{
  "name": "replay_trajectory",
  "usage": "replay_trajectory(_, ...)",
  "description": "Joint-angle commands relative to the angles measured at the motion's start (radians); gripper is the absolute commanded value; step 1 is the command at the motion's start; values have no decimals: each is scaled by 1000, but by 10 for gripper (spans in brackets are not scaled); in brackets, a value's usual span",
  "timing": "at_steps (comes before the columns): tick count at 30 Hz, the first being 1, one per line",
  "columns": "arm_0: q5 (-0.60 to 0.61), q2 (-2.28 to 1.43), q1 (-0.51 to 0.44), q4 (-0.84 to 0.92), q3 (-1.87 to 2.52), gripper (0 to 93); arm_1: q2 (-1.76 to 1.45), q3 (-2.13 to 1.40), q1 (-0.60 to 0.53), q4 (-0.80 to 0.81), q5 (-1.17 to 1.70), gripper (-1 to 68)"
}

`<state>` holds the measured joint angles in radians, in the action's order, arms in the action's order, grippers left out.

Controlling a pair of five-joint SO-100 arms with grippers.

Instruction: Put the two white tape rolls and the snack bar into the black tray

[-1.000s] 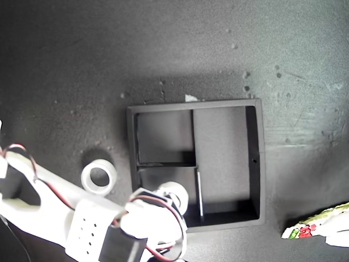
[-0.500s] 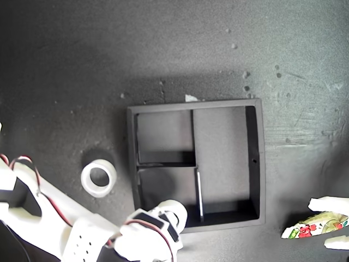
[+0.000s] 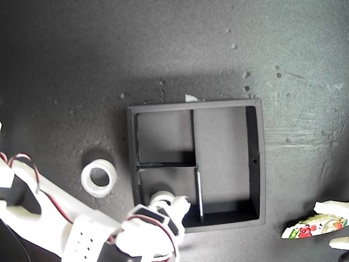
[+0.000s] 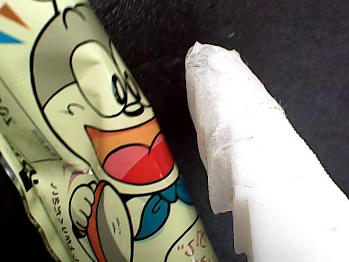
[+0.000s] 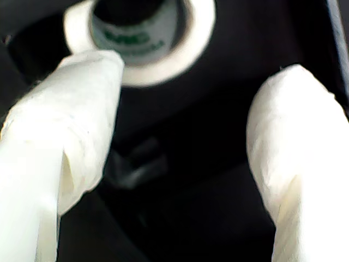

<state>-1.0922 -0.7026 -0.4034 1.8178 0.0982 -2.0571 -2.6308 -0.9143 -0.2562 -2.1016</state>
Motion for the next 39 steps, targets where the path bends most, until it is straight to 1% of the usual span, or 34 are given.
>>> replay_trajectory(1,9,-265,11,18,143,152,0,-35,-3,40,-21,245)
replay_trajectory(4,-18,-462,5,18,316,141,0,-84,-5,81,-48,137)
replay_trajectory(5,-32,-523,-2,18,368,138,0,-95,-9,81,-60,70)
replay_trajectory(6,-46,-580,-14,18,417,134,-8,-109,-11,81,-78,18)
replay_trajectory(7,-63,-632,-28,18,463,131,-12,-121,-12,81,-94,-1)
replay_trajectory(9,-109,-724,-60,18,566,124,-15,-117,2,60,-94,-3)
replay_trajectory(11,-163,-790,-100,17,672,121,-20,-83,38,12,-52,-4)
replay_trajectory(13,-215,-830,-144,15,767,121,-48,-37,91,-71,2,-4)
replay_trajectory(16,-267,-819,-213,9,842,125,-138,69,189,-278,57,-5)
replay_trajectory(19,-334,-799,-250,5,930,131,-201,230,318,-482,94,-5)
replay_trajectory(22,-374,-845,-256,-83,1094,136,-209,367,416,-571,51,-5)
replay_trajectory(25,-374,-891,-259,-201,1233,136,-209,396,448,-563,-81,-5)
replay_trajectory(28,-357,-891,-256,-281,1324,137,-209,344,443,-532,-273,-5)
replay_trajectory(32,-328,-836,-241,-322,1356,137,-209,304,428,-537,-456,-5)
replay_trajectory(34,-299,-810,-225,-337,1359,140,-201,330,428,-595,-508,-6)
replay_trajectory(37,-247,-788,-183,-364,1371,144,-193,391,453,-699,-466,-7)
replay_trajectory(39,-229,-778,-158,-371,1382,145,-195,445,500,-773,-308,-7)
